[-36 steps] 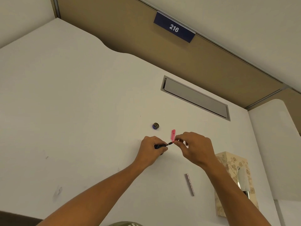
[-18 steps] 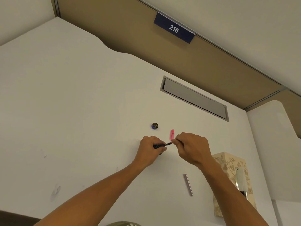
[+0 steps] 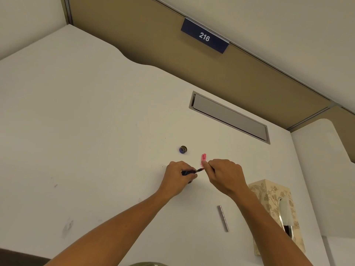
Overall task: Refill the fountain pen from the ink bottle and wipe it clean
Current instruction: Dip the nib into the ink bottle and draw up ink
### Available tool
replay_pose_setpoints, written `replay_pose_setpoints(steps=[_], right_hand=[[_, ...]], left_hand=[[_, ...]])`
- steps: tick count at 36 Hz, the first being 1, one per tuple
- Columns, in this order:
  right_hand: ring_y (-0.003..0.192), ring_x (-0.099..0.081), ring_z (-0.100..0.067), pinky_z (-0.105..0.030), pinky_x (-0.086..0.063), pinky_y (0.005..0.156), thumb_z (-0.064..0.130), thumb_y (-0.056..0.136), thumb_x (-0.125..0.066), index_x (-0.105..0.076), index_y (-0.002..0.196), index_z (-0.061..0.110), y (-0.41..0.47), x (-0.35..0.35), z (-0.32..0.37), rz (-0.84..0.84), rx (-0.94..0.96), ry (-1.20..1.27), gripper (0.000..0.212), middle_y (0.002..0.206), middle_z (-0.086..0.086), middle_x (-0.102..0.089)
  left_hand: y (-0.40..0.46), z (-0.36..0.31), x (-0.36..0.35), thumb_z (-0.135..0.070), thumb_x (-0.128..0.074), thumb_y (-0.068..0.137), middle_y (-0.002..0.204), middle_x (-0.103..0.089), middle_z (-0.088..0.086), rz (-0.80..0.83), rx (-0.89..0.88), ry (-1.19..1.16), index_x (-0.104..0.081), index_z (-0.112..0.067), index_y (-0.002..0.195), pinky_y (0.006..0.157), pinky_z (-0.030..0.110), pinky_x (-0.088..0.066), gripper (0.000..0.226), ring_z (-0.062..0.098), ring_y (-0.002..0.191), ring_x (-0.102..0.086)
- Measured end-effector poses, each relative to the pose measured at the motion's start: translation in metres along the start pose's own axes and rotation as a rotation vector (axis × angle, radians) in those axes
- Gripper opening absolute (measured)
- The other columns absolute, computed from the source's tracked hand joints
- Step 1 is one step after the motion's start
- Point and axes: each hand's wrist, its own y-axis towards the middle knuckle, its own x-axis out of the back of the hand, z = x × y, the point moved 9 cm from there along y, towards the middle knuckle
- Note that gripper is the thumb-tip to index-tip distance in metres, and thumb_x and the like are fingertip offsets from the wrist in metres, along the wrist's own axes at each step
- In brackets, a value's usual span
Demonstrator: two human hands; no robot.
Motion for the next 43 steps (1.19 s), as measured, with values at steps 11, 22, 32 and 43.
replay_pose_setpoints(steps=[11, 22, 32, 43], right_hand=[[0.072, -0.054, -0.004, -0.025, -0.046, 0.061, 0.069, 0.090, -0.041, -0.062, 0.099, 0.042, -0.003, 0.003, -0.014, -0.026, -0.011, 0.192, 0.036, 0.083, 0.018, -0.058], [0.080, -0.058, -0.003, -0.023, -0.044, 0.053, 0.047, 0.089, -0.065, -0.071, 0.098, 0.041, -0.011, 0.017, -0.002, -0.130, 0.133, 0.123, 0.012, 0.089, 0.020, -0.067], [0.078, -0.058, -0.005, -0.022, -0.041, 0.054, 0.050, 0.090, -0.061, -0.073, 0.094, 0.040, -0.007, 0.018, -0.001, -0.125, 0.137, 0.056, 0.016, 0.081, 0.019, -0.070], [0.073, -0.056, -0.008, -0.028, -0.045, 0.055, 0.060, 0.091, -0.051, -0.075, 0.086, 0.035, -0.001, 0.013, -0.003, -0.103, 0.156, 0.007, 0.034, 0.075, 0.014, -0.068]], left_hand=[[0.001, 0.001, -0.001, -0.018, -0.077, 0.079, 0.086, -0.073, -0.001, -0.007, 0.002, 0.004, -0.078, -0.014, 0.093, 0.068, 0.020, -0.057, 0.014, 0.011, 0.072, -0.068], [0.000, 0.001, 0.000, -0.016, -0.078, 0.079, 0.087, -0.072, 0.000, -0.007, 0.005, -0.005, -0.078, -0.012, 0.093, 0.067, 0.017, -0.056, 0.014, 0.011, 0.072, -0.068], [0.000, 0.003, 0.000, -0.015, -0.078, 0.079, 0.086, -0.073, 0.001, -0.009, 0.015, -0.019, -0.078, -0.011, 0.091, 0.067, 0.022, -0.059, 0.013, 0.011, 0.070, -0.068], [0.000, 0.002, 0.000, -0.015, -0.078, 0.079, 0.087, -0.073, 0.001, -0.016, -0.003, -0.012, -0.078, -0.012, 0.092, 0.068, 0.022, -0.058, 0.013, 0.012, 0.073, -0.068]])
